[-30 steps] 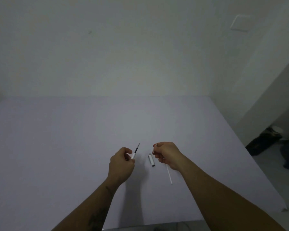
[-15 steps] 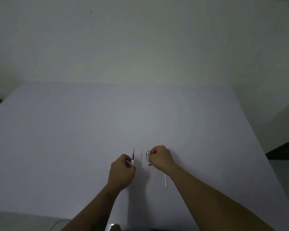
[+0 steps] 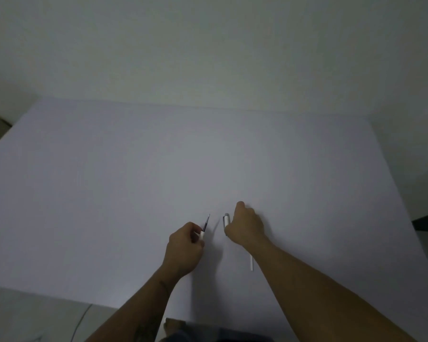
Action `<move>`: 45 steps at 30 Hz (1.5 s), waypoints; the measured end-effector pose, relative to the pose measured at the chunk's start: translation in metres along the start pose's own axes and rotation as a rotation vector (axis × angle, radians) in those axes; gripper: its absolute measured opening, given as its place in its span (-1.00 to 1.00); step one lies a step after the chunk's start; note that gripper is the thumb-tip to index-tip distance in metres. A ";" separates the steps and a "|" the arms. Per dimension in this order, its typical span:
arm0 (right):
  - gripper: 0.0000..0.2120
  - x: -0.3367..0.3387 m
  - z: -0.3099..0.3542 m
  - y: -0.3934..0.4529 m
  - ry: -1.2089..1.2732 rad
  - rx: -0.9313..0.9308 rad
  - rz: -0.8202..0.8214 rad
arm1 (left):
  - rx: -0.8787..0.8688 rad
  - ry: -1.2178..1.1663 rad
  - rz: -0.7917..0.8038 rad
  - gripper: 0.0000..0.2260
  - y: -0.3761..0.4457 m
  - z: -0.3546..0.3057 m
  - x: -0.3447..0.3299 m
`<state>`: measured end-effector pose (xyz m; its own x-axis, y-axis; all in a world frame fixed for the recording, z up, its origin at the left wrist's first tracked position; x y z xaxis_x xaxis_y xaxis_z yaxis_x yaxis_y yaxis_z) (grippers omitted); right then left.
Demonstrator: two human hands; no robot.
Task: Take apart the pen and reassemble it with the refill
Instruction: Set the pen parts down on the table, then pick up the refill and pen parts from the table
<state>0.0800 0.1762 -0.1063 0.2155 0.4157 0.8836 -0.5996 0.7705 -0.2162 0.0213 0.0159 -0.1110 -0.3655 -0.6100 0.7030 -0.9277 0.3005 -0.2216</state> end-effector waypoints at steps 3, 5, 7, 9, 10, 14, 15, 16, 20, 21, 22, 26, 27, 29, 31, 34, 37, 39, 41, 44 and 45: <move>-0.69 0.005 0.000 0.001 0.014 -0.047 -0.002 | 0.007 -0.017 0.001 -0.86 0.002 -0.002 0.000; -0.78 0.007 -0.001 0.001 0.176 -0.088 0.024 | 0.003 -0.034 -0.007 -0.86 0.003 -0.005 -0.001; -0.84 0.007 0.000 -0.001 0.492 -0.208 0.112 | -0.019 -0.028 -0.013 -0.85 0.004 -0.010 -0.003; -0.87 0.008 0.004 -0.006 0.725 -0.356 0.217 | -0.046 -0.029 -0.006 -0.86 0.005 -0.017 -0.005; -0.87 0.009 0.005 -0.007 0.780 -0.407 0.246 | -0.058 -0.036 -0.001 -0.86 0.006 -0.021 -0.007; -0.91 0.018 0.003 -0.006 0.918 -0.499 0.218 | -0.107 -0.061 0.014 -0.88 0.006 -0.037 -0.012; -0.90 0.023 0.000 -0.003 0.950 -0.513 0.174 | -0.116 -0.064 0.019 -0.90 0.005 -0.040 -0.014; -0.88 0.029 -0.006 0.001 0.974 -0.529 0.119 | -0.120 -0.065 0.024 -0.91 0.004 -0.043 -0.016; -0.81 0.050 -0.043 0.020 0.908 -0.522 -0.062 | -0.121 -0.052 0.053 -0.92 -0.003 -0.041 -0.022; -0.81 0.052 -0.053 0.020 0.831 -0.499 -0.076 | -0.124 -0.041 0.058 -0.92 -0.005 -0.039 -0.024; -0.83 0.051 -0.063 0.019 0.721 -0.466 -0.075 | -0.129 -0.031 0.063 -0.92 -0.007 -0.037 -0.025; -0.82 0.042 -0.085 -0.002 0.291 -0.332 -0.013 | -0.146 0.016 0.081 -0.91 -0.012 -0.034 -0.027; -0.80 0.039 -0.088 -0.008 0.238 -0.318 -0.001 | -0.146 0.024 0.084 -0.91 -0.014 -0.033 -0.027; -0.84 0.036 -0.089 -0.016 0.147 -0.286 0.002 | -0.145 0.036 0.087 -0.91 -0.017 -0.032 -0.026; -0.95 0.034 -0.086 -0.020 0.088 -0.251 -0.022 | -0.138 0.039 0.091 -0.90 -0.020 -0.030 -0.026; -0.88 0.033 -0.082 -0.021 0.049 -0.210 -0.065 | -0.138 0.045 0.095 -0.91 -0.024 -0.029 -0.024; -0.86 0.035 -0.078 -0.024 0.028 -0.161 -0.086 | -0.142 0.040 0.087 -0.91 -0.027 -0.027 -0.022; -0.88 0.036 -0.071 -0.027 -0.001 -0.115 -0.085 | -0.144 0.044 0.073 -0.91 -0.028 -0.025 -0.021; -0.84 0.034 -0.061 -0.031 -0.031 -0.057 -0.050 | -0.146 0.044 0.054 -0.91 -0.027 -0.023 -0.020; -0.76 0.027 -0.049 -0.038 -0.101 -0.002 0.020 | -0.155 0.033 0.038 -0.91 -0.027 -0.024 -0.016; -0.76 0.024 -0.047 -0.039 -0.128 0.004 0.027 | -0.159 0.028 0.030 -0.90 -0.027 -0.025 -0.014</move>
<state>0.1450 0.1786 -0.0963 0.0989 0.3710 0.9234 -0.6072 0.7576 -0.2394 0.0536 0.0343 -0.0981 -0.3886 -0.5787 0.7170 -0.8918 0.4319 -0.1347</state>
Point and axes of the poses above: each hand's wrist, its own y-axis towards the middle knuckle, its own x-axis out of the back of the hand, z = x × y, the point moved 1 cm from there along y, towards the middle knuckle, and after that the axes turned 14 degrees about -z, right-handed, at the moved point
